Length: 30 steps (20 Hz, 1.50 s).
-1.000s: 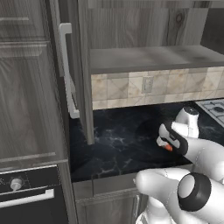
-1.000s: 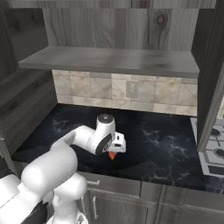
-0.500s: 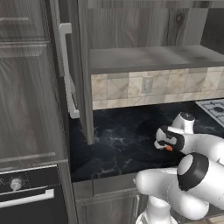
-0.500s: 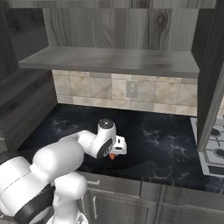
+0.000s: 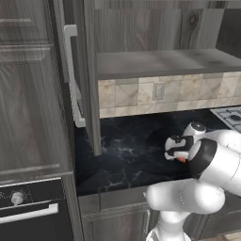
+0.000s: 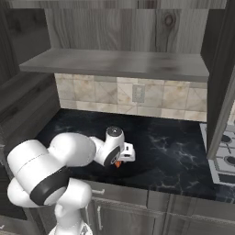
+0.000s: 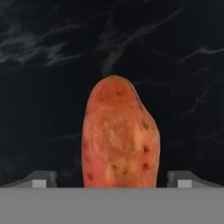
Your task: Pick the sweet potato from the counter and place it in the cabinet. Then close the cabinet.
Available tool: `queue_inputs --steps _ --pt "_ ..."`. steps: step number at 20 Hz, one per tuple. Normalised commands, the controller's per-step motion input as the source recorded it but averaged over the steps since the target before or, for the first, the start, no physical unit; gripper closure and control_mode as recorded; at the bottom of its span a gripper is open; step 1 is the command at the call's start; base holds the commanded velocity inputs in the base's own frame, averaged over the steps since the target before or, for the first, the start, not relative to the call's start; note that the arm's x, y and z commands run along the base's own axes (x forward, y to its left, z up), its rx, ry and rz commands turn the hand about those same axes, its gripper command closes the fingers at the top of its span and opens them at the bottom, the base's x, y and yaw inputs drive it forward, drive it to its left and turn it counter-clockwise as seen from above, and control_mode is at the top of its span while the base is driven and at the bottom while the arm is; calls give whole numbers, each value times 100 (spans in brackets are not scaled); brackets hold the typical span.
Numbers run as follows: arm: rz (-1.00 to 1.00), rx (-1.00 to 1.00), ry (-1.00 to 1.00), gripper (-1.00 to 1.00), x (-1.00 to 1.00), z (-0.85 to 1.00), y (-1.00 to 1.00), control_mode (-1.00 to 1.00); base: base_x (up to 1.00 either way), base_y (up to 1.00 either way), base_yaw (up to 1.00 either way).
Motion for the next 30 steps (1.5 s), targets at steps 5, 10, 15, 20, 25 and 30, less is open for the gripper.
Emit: queue_inputs --steps 5,10,15,20,25,30 --pt "2 0 0 -100 29 -17 -5 -100 0 0 0" --pt "1 0 0 100 19 -34 0 -100 0 0 0" --pt "1 0 -5 100 -13 3 4 -100 0 0 0" --pt "5 0 -6 100 -6 92 21 -100 0 0 0" --pt "10 -7 1 100 -16 100 4 -100 0 0 0" --pt "2 -16 0 100 -51 100 1 -100 0 0 0"
